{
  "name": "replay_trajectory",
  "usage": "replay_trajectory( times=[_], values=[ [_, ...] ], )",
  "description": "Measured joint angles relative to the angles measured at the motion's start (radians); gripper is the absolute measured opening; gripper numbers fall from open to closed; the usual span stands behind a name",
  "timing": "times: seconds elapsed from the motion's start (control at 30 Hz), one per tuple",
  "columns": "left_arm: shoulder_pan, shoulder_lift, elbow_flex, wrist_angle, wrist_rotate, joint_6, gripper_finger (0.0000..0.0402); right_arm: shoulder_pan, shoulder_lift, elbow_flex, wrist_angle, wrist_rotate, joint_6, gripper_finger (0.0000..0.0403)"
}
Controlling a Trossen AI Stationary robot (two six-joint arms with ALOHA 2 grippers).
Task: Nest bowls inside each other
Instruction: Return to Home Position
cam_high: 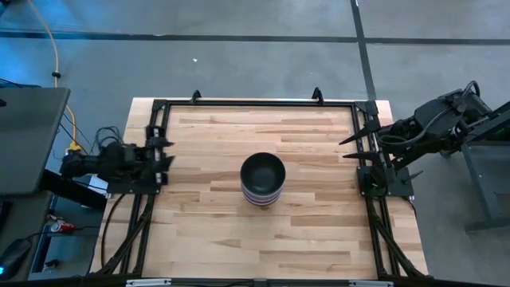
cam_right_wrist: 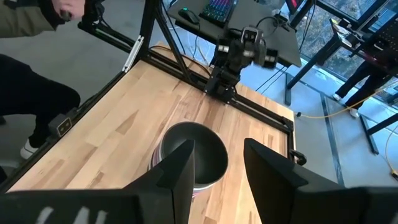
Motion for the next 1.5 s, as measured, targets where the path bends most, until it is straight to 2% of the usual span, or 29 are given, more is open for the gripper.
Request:
replay_trajectory(
  times=[0.1, 0.27, 0.47, 0.73, 0.87, 1.03, 1.33, 1.5],
  values=[
    [0.000, 0.000, 0.000, -0.132, -0.068, -0.023, 0.0172, 0.000, 0.000, 0.000, 0.001, -0.004, 0.000, 0.0131],
    [0.000, 0.000, 0.000, -0.248, -0.102, -0.052, 0.0172, 0.000, 0.000, 0.000, 0.009, -0.015, -0.001, 0.0131],
    [0.000, 0.000, 0.000, -0.397, -0.244, -0.037, 0.0172, 0.000, 0.001, 0.000, 0.016, -0.015, -0.001, 0.0131],
    [0.000, 0.000, 0.000, -0.565, -0.244, -0.037, 0.0172, 0.000, 0.002, 0.000, 0.016, -0.020, -0.001, 0.0131],
    [0.000, 0.000, 0.000, -0.633, -0.181, -0.056, 0.0172, 0.000, 0.002, 0.000, 0.016, -0.041, -0.004, 0.0131],
    [0.002, 0.001, -0.001, -0.642, -0.110, -0.052, 0.0172, 0.000, 0.002, 0.000, 0.019, -0.073, -0.025, 0.0131],
    [0.003, 0.002, -0.001, -0.641, -0.117, -0.053, 0.0172, 0.000, -0.003, 0.000, 0.031, -0.084, -0.053, 0.0131],
    [0.003, 0.002, -0.001, -0.635, -0.153, -0.080, 0.0172, 0.000, -0.065, -0.001, 0.060, -0.023, -0.026, 0.0122]
  ],
)
